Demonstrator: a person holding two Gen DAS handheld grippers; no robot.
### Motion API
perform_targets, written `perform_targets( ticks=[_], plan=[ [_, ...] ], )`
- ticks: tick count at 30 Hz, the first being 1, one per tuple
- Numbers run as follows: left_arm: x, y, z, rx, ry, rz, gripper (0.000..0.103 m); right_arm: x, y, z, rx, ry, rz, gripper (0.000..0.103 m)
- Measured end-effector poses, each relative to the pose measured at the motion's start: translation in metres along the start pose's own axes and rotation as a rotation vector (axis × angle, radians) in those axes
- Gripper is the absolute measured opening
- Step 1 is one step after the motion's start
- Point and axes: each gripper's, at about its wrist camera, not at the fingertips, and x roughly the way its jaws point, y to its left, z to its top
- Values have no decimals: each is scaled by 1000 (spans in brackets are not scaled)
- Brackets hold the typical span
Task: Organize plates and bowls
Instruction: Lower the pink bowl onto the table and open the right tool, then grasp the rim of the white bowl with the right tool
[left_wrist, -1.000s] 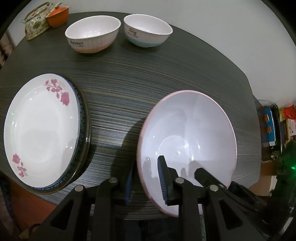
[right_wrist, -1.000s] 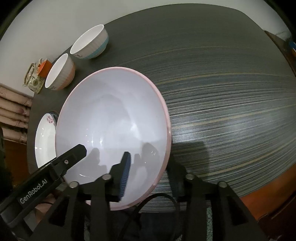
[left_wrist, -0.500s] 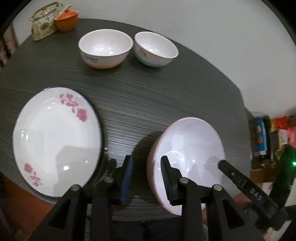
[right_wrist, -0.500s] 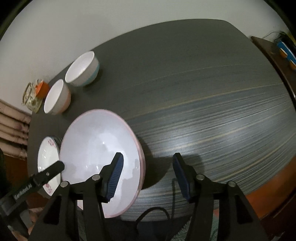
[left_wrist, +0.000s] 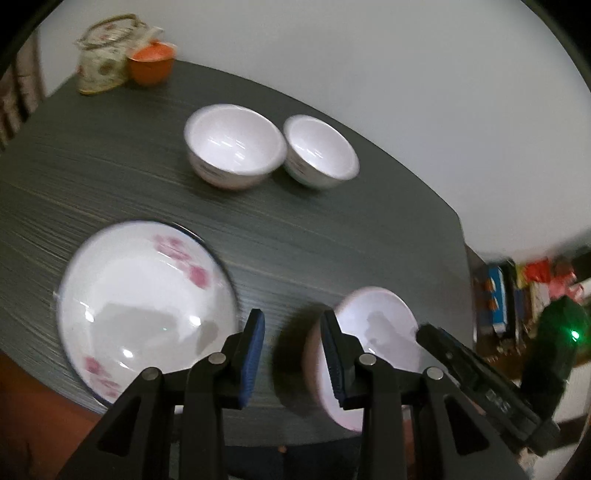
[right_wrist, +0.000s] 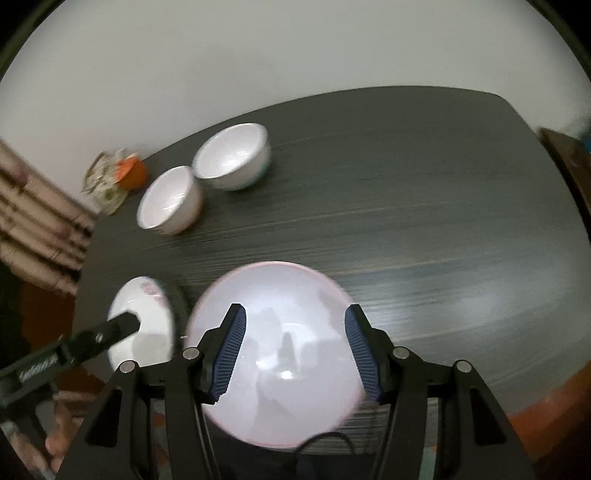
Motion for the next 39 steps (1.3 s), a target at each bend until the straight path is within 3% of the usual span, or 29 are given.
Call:
perform_targets(
  ticks=[6, 10, 17, 26, 39],
  plan=[
    [-9, 40, 23, -82, -43, 97, 32, 10, 50, 18, -119, 37, 87, 53],
    [-1, 61, 42, -127, -46, 136, 32, 25, 73, 34, -127, 95, 195, 53],
    [16, 73, 77, -135, -51, 172, 32, 55, 114, 67, -214, 112, 172, 53],
    [44, 83, 119, -167, -44, 162, 32, 111, 120, 110, -159, 180, 156, 52],
    [79, 97, 139, -168, 7, 165, 32, 172, 130, 139, -157, 231, 102, 44]
  ],
)
